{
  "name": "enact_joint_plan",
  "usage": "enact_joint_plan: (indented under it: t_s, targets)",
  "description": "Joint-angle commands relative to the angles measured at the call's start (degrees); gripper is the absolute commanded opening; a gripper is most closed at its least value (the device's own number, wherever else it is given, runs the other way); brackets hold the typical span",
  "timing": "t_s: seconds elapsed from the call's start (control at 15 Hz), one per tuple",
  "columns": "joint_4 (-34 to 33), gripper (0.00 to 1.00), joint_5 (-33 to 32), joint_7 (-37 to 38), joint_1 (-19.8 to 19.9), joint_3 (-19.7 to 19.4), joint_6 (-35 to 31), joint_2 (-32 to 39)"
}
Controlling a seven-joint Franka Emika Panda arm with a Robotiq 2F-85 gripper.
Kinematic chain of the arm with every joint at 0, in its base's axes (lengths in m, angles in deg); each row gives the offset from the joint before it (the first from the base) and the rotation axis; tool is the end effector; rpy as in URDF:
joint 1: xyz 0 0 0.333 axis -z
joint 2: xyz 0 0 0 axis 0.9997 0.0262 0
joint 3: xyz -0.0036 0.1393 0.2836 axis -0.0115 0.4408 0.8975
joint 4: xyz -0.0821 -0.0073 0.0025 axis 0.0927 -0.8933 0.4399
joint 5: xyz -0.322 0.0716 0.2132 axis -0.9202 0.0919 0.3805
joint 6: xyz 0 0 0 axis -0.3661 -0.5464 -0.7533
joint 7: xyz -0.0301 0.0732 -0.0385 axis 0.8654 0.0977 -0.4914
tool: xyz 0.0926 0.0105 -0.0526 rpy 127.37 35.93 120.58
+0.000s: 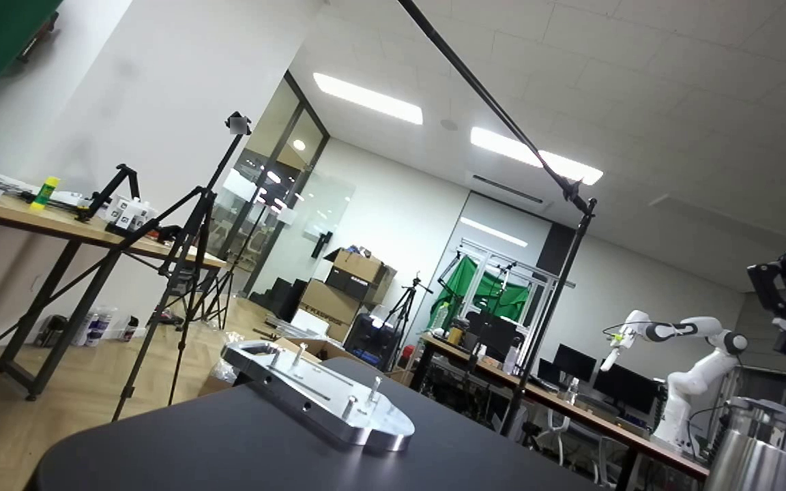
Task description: Open the cap on the top of the bottle
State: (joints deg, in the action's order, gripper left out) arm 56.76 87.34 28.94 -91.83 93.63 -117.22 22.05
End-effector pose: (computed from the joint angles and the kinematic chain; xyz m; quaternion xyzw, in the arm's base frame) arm 0.5305 0.1053 0.4474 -0.9927 0.0717 -0.0839 0.0481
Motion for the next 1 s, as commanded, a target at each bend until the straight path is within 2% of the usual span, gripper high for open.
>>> enact_joint_plan:
  t_s: [0.0, 0.93]
  targets:
    - [-1.1, 0.00, 1.0, 1.4, -0.9, -0.4, 1.0, 1.9]
    - [-2.3, 0.00, -1.1, 3.0, -2.6, -0.4, 1.3, 7.9]
